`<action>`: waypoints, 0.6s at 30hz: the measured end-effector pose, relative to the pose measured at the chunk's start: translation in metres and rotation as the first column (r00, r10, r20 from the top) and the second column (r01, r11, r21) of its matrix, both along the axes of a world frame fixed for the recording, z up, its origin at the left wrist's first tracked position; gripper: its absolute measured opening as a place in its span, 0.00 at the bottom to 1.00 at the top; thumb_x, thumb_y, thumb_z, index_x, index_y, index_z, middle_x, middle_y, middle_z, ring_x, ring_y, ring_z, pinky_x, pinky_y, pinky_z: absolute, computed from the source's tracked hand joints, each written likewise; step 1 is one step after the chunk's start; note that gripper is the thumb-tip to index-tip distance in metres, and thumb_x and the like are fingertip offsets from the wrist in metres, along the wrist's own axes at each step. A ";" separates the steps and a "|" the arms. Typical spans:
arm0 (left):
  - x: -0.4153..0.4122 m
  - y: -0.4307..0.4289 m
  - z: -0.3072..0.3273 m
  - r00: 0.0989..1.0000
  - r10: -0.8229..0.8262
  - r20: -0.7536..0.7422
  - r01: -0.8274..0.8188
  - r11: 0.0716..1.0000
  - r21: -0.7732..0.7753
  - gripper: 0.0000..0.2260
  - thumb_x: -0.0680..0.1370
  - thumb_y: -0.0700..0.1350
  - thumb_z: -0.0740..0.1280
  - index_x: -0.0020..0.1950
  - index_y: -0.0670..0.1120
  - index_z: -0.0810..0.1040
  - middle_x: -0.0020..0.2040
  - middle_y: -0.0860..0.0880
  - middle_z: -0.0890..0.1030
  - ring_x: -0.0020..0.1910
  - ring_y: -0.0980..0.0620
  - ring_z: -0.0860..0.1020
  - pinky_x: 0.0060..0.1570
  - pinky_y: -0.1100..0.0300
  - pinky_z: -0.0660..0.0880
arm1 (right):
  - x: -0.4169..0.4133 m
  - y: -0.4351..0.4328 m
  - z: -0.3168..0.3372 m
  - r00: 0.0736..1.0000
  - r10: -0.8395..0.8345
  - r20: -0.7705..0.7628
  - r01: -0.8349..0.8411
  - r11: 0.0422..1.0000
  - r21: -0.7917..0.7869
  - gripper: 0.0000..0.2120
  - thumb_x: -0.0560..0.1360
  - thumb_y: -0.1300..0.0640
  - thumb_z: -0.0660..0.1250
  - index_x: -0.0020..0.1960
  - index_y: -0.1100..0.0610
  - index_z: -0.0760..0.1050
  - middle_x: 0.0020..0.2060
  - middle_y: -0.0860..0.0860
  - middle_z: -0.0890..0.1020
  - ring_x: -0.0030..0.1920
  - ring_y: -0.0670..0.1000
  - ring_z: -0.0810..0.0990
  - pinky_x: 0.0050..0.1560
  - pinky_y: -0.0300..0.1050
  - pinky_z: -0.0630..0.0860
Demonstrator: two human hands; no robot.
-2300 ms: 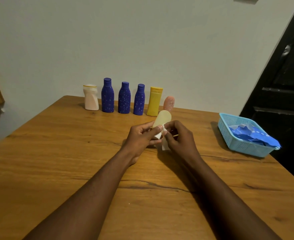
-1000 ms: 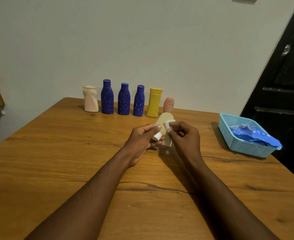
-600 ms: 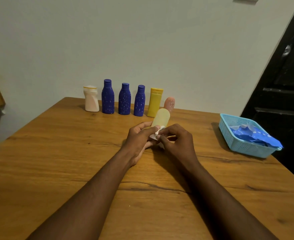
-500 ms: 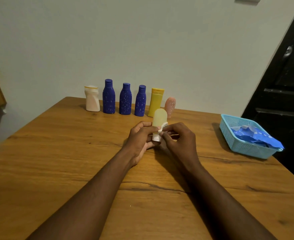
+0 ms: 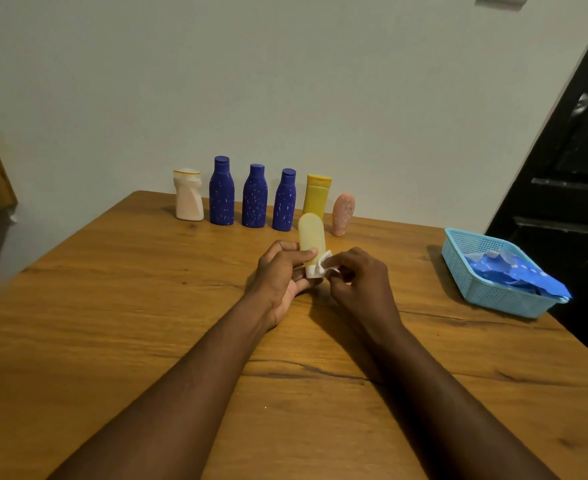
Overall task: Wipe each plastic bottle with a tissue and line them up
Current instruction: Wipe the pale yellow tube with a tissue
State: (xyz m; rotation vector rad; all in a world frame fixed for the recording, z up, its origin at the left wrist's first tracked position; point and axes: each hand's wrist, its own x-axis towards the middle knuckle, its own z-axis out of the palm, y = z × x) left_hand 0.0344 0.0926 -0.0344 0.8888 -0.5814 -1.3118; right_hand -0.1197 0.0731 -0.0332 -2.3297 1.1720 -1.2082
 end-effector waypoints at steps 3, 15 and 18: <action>-0.002 0.000 0.000 1.000 -0.016 0.022 0.016 1.000 0.005 0.16 0.77 0.37 0.73 0.63 0.41 0.74 0.57 0.37 0.83 0.53 0.41 0.86 0.55 0.43 0.83 | -0.002 -0.001 0.001 1.000 0.005 -0.002 -0.005 1.000 -0.009 0.13 0.74 0.60 0.73 0.58 0.54 0.83 0.52 0.49 0.81 0.50 0.47 0.80 0.52 0.49 0.82; -0.009 0.004 0.003 0.977 -0.163 0.139 0.161 0.987 0.020 0.12 0.82 0.41 0.67 0.66 0.40 0.77 0.60 0.38 0.82 0.52 0.45 0.85 0.49 0.51 0.83 | -0.010 -0.005 0.004 0.961 -0.055 0.271 0.070 0.996 -0.048 0.11 0.76 0.66 0.70 0.55 0.54 0.82 0.53 0.48 0.82 0.51 0.40 0.79 0.49 0.30 0.77; -0.011 0.006 0.003 0.955 -0.211 0.209 0.213 0.977 0.016 0.12 0.82 0.41 0.68 0.65 0.40 0.78 0.59 0.38 0.82 0.53 0.42 0.85 0.55 0.47 0.83 | -0.017 -0.011 0.008 0.943 -0.131 0.306 0.157 0.986 -0.060 0.12 0.77 0.66 0.68 0.58 0.57 0.83 0.54 0.51 0.82 0.53 0.45 0.79 0.47 0.26 0.73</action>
